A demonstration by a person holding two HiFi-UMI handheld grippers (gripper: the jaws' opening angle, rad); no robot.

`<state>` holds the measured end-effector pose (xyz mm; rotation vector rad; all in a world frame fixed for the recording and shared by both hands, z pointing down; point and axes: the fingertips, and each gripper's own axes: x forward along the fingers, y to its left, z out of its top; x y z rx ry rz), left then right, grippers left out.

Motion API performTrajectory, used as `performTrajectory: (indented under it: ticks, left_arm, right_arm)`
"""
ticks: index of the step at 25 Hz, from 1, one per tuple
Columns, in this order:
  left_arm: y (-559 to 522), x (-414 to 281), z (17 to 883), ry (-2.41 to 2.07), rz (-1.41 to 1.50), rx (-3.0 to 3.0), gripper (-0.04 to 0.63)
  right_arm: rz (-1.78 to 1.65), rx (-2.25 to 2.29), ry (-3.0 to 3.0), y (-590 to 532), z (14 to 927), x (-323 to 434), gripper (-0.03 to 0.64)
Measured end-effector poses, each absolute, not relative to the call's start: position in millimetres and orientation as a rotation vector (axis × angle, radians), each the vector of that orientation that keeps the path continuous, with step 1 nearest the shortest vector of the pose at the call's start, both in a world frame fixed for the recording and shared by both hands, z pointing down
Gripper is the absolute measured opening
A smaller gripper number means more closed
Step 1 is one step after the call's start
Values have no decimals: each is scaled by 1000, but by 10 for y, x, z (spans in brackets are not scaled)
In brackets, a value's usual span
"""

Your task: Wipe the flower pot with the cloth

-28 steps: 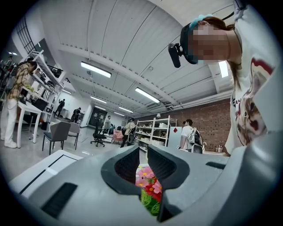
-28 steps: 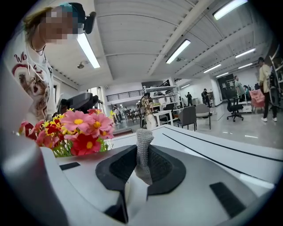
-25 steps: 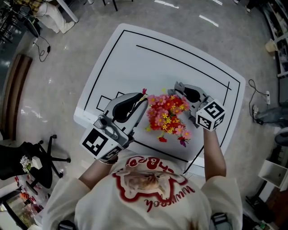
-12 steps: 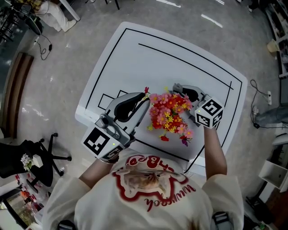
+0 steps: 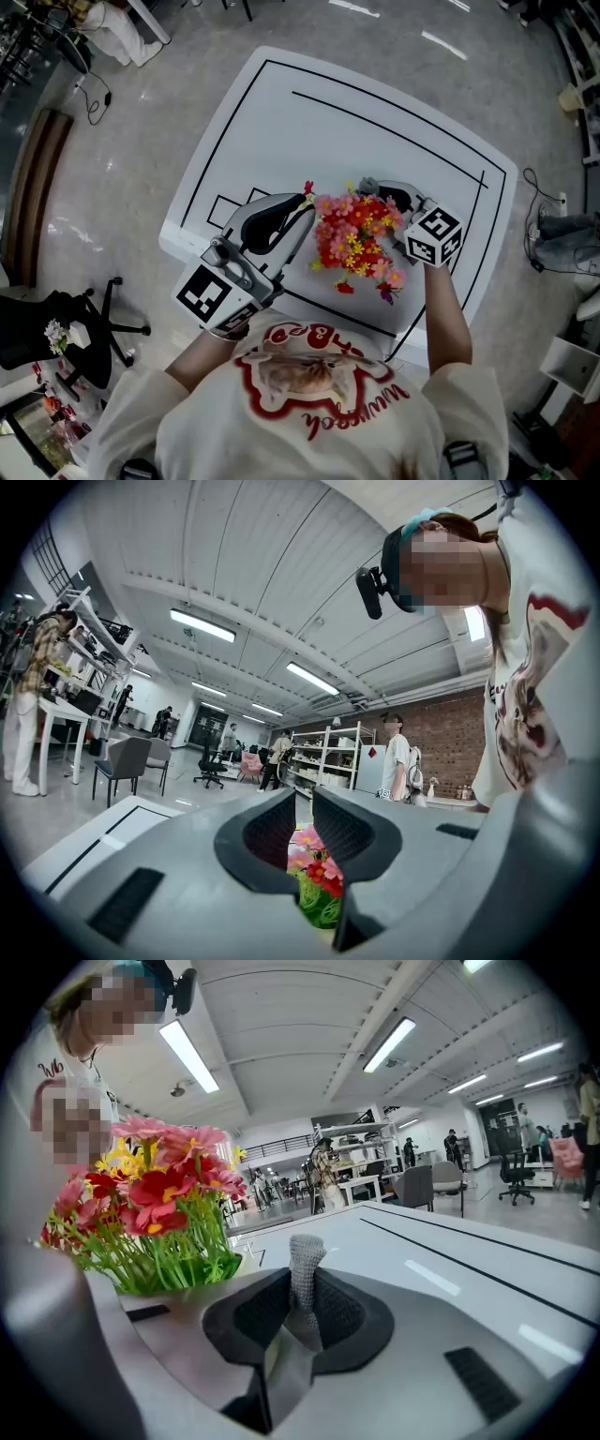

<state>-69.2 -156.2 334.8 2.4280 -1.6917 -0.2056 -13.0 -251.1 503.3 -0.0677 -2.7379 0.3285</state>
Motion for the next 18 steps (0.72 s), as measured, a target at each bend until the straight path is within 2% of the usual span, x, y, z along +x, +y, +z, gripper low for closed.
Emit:
performTrajectory:
  ticks: [18]
  left_arm:
    - [-1525,-632,3350,-1684,-205,2436,61]
  right_arm:
    - [369,-57,-2747,-2456,5073,17,63]
